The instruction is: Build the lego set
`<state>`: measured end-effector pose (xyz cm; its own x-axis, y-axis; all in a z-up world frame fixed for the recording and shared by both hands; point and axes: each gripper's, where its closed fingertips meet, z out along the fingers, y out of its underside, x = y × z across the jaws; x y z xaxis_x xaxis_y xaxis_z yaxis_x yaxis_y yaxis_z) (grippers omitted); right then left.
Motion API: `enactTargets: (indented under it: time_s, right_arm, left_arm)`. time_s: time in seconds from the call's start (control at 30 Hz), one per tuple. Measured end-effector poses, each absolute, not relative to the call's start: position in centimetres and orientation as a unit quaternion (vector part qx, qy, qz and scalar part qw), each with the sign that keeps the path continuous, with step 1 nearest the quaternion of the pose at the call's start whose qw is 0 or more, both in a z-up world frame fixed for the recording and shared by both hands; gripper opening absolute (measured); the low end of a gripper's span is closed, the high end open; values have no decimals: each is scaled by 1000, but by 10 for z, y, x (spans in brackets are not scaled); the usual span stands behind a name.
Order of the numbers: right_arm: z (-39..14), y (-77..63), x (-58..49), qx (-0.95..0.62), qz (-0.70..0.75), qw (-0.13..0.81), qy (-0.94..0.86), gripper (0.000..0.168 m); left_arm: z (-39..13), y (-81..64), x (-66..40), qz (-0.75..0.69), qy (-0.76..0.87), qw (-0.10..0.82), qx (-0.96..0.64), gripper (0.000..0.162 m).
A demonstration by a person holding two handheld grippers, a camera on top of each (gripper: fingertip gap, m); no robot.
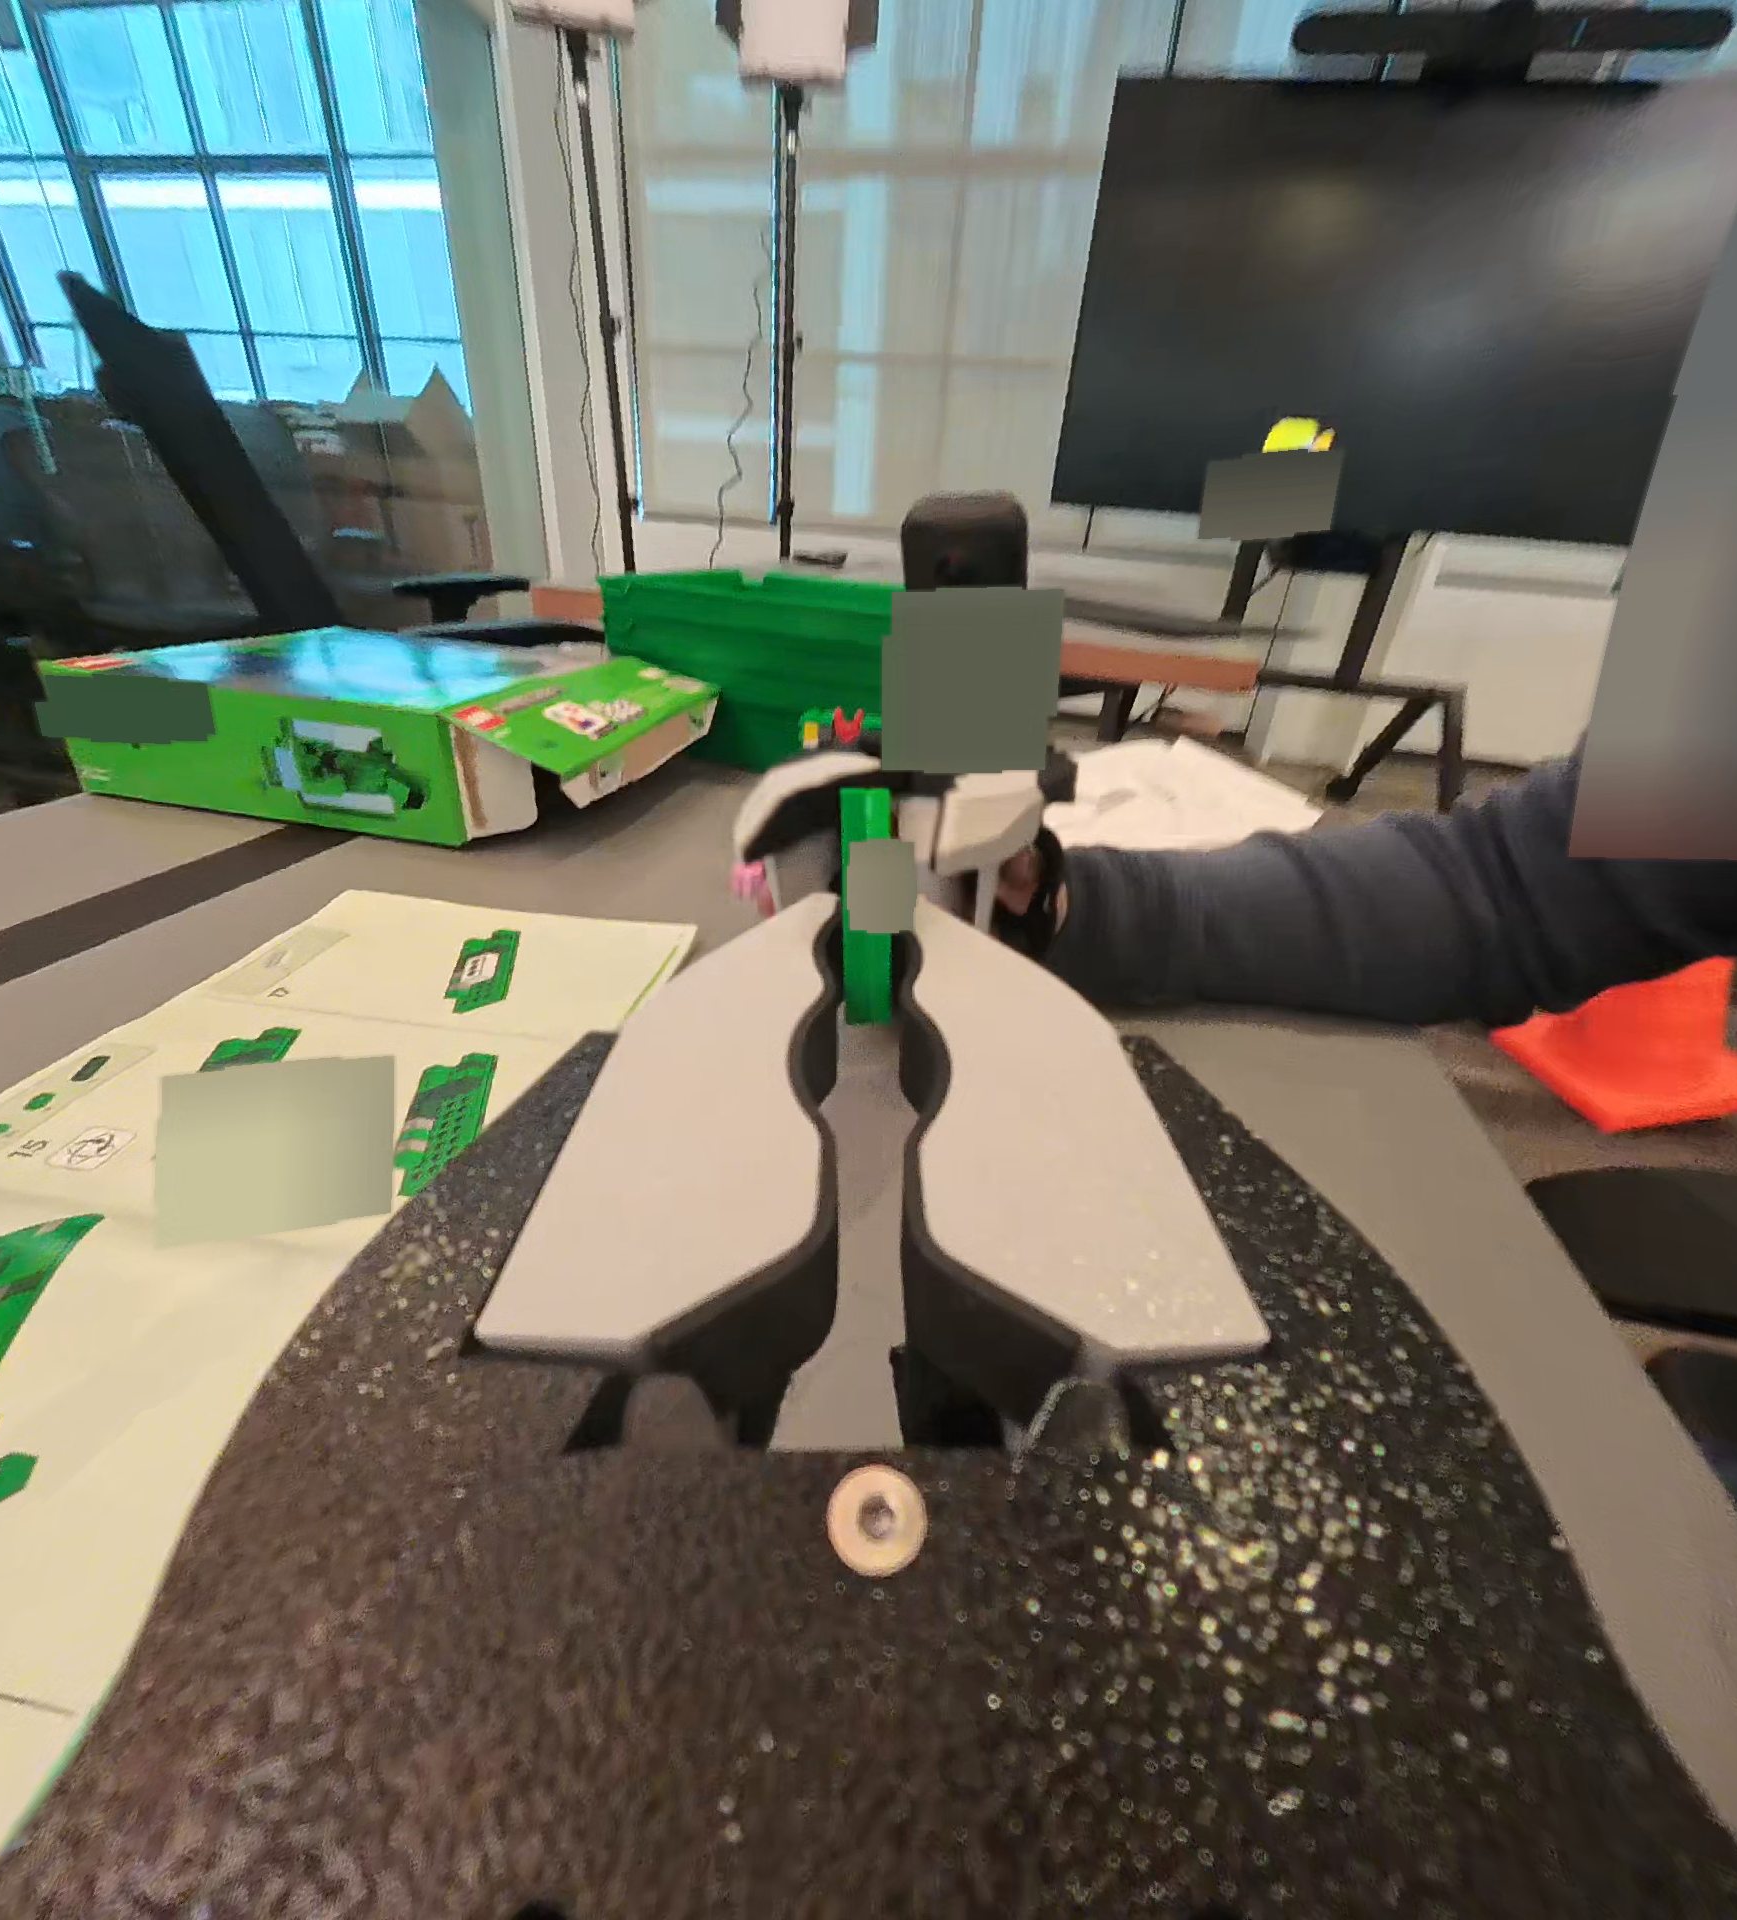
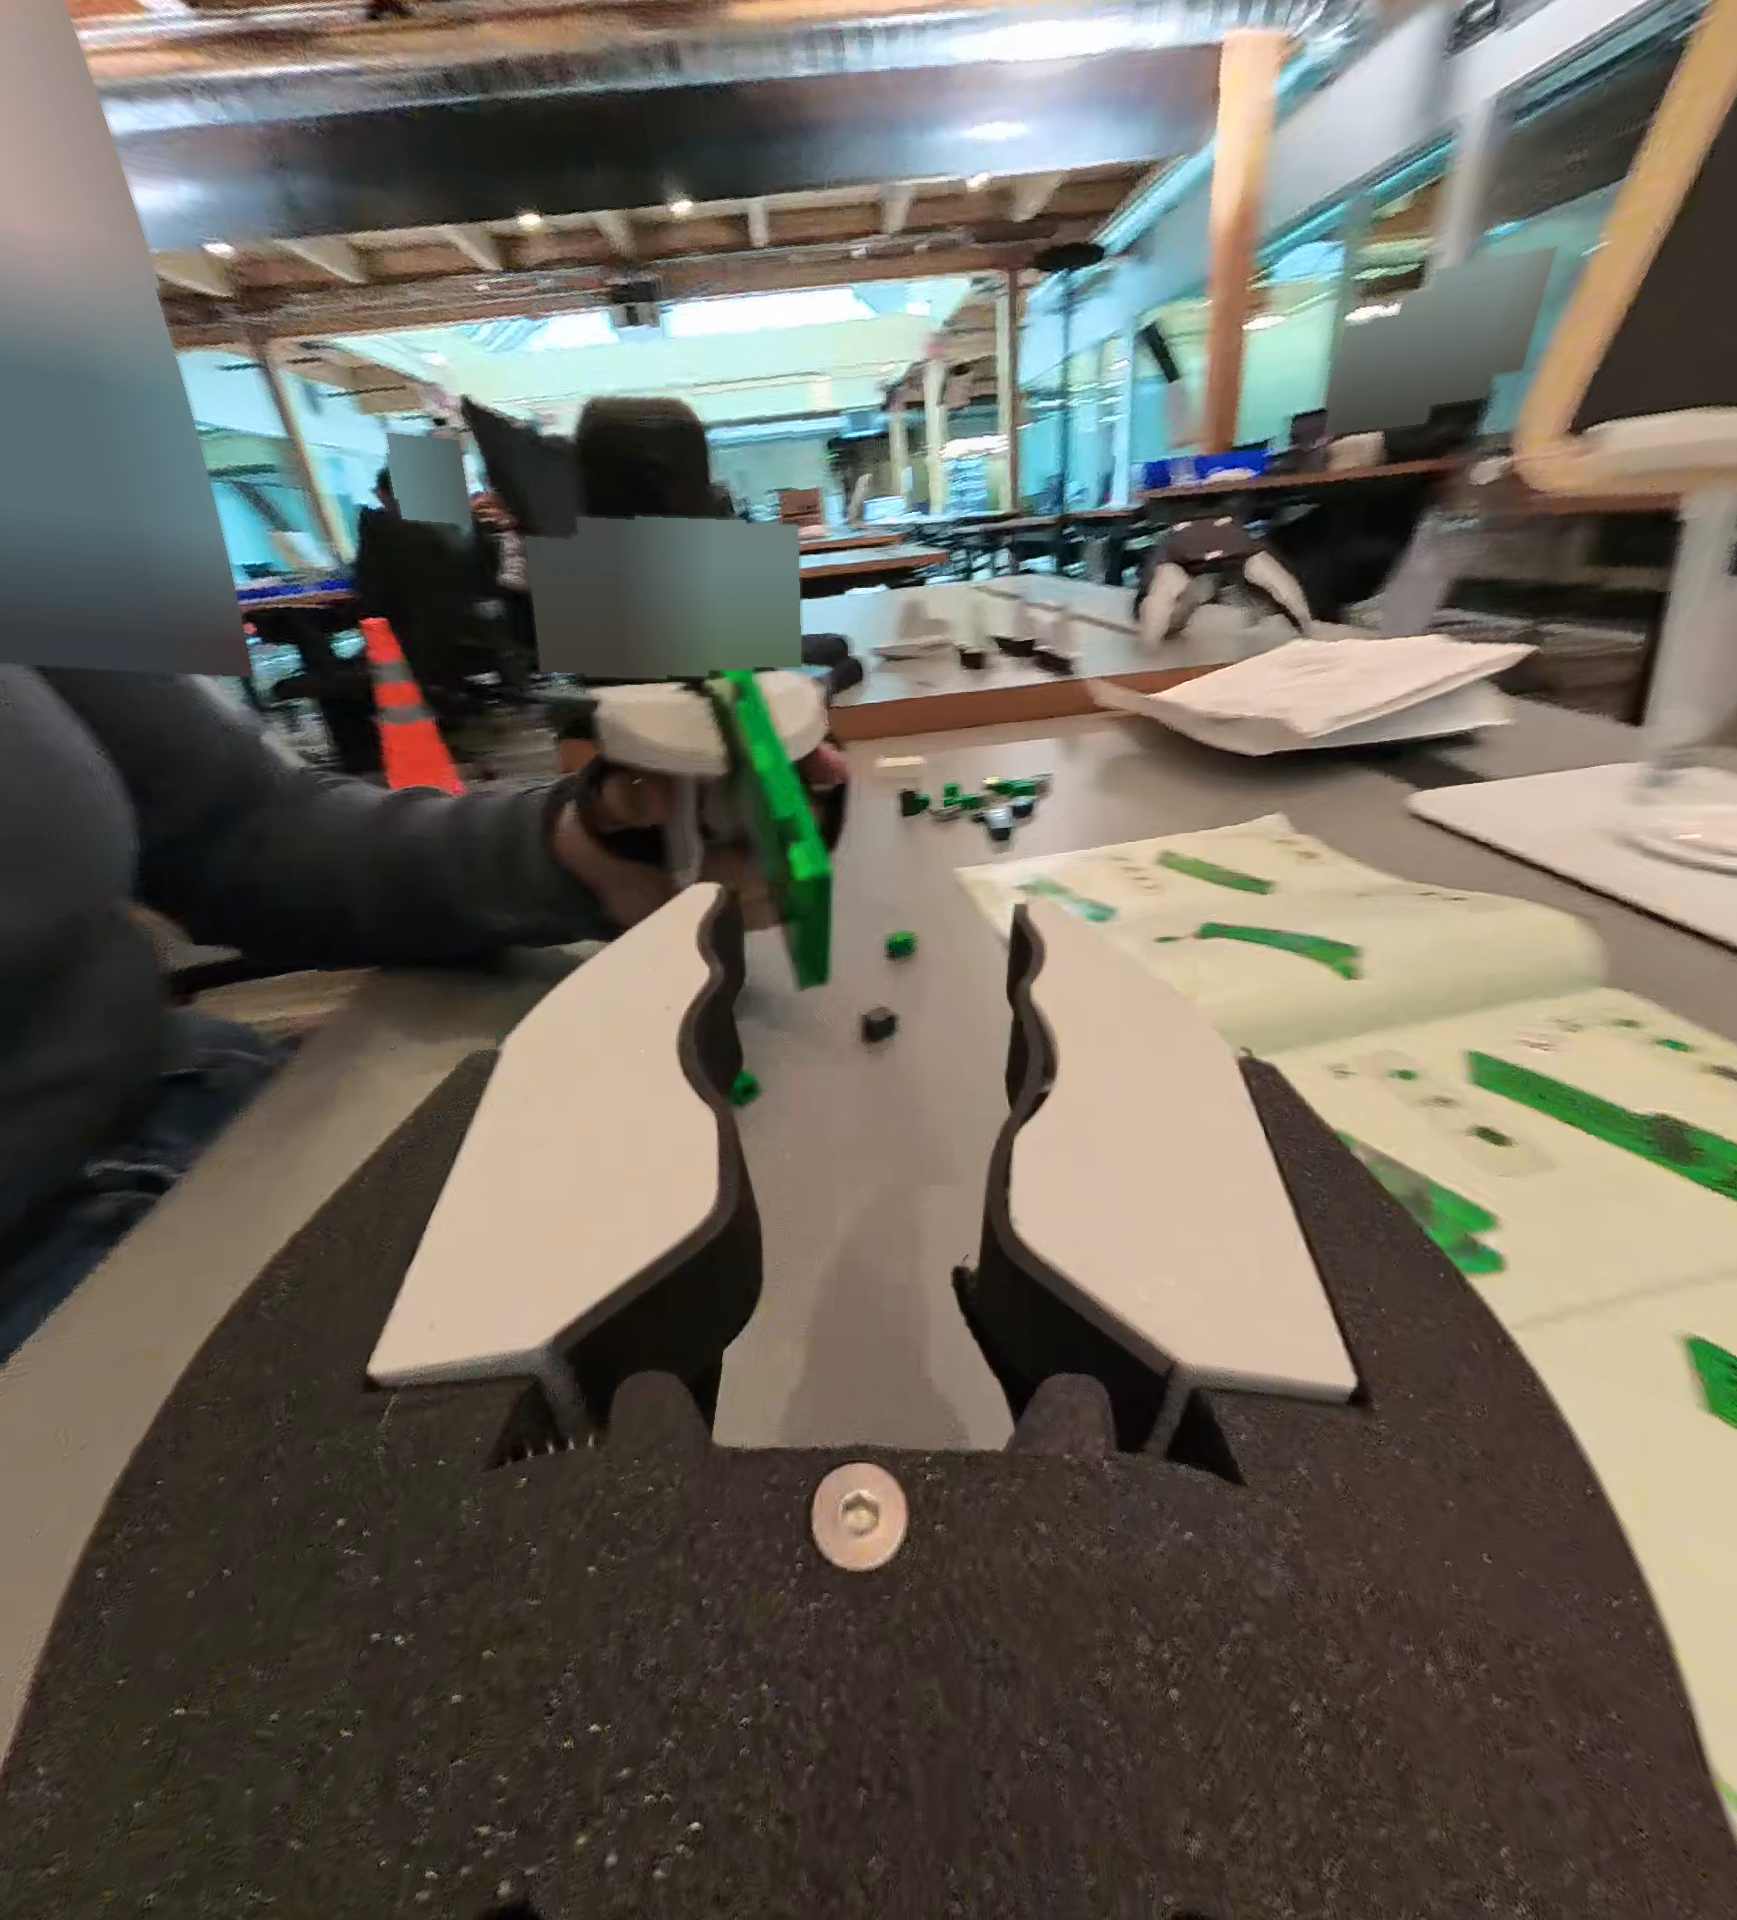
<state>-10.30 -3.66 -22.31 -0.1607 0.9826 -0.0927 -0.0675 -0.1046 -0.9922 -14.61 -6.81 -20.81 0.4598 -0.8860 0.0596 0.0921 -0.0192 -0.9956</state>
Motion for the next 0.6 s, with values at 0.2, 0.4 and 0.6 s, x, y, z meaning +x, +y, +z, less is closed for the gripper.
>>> enactTargets:
  time_s: [0.2, 0.4, 0.6]
  right_arm:
    - [-226, -54, -114, -466, 599, 416, -501, 46]
    - [-227, -61, -116, -457, 596, 414, -515, 7]
    - [-241, -43, -114, -502, 504, 444, -544, 6]
  left_arm:
    - [-204, -70, -148, -419, 319, 615, -587, 6]
    - [-210, -69, -140, -417, 319, 609, -595, 19]
    - [-213, -54, -162, -353, 300, 627, -626, 59]
